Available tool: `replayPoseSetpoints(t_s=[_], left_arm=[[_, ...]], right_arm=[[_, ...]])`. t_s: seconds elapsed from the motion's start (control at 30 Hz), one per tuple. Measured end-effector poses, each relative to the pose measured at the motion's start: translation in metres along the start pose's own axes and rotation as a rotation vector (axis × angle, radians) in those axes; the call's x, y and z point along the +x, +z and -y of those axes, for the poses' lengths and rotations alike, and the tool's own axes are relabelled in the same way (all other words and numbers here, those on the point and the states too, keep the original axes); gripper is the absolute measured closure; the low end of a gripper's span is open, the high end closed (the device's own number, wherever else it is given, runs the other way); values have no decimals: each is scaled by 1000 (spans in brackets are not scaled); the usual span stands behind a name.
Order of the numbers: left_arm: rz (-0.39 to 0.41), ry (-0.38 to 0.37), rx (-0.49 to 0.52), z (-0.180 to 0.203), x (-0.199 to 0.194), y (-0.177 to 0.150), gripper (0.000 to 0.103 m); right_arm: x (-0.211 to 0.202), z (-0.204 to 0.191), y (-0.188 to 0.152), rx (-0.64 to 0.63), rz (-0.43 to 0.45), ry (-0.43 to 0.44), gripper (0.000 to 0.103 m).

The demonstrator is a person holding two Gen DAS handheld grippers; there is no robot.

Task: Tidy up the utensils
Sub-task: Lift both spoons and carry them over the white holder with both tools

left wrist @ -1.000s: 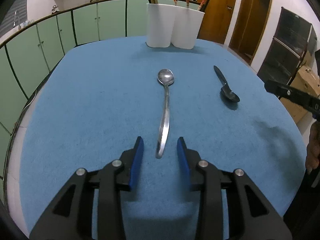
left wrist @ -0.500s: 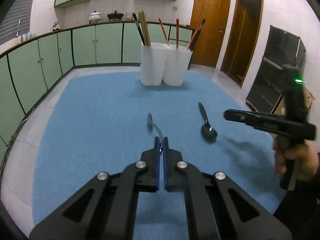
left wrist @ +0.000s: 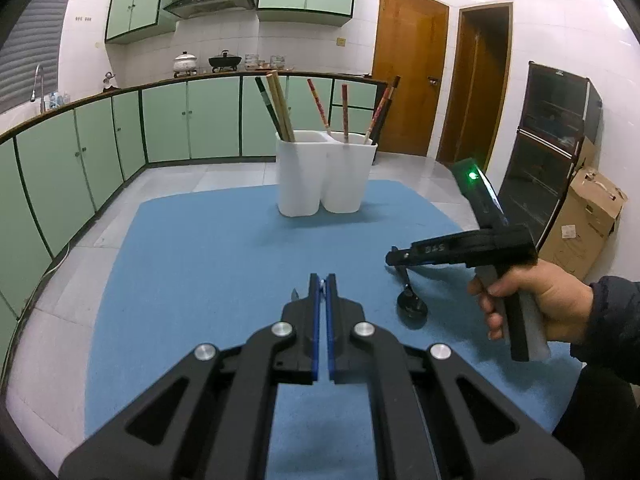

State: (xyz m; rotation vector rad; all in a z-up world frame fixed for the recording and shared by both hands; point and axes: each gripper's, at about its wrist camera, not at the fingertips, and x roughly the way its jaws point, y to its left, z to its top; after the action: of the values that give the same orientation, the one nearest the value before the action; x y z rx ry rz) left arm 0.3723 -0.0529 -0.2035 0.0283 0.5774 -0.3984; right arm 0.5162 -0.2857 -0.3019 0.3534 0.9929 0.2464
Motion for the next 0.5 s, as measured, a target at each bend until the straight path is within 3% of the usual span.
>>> replayPoseSetpoints(t_s=[0.07, 0.2, 0.5], left_arm=[[0, -1, -8, -3, 0, 0, 101], [-2, -2, -15, -6, 0, 0, 101], [-9, -1, -12, -8, -3, 1, 101]], right_arm=[[1, -6, -1, -43, -1, -23, 74], [-2, -4, -5, -72, 7, -7, 92], [-21, -11, -18, -124, 71, 16, 92]])
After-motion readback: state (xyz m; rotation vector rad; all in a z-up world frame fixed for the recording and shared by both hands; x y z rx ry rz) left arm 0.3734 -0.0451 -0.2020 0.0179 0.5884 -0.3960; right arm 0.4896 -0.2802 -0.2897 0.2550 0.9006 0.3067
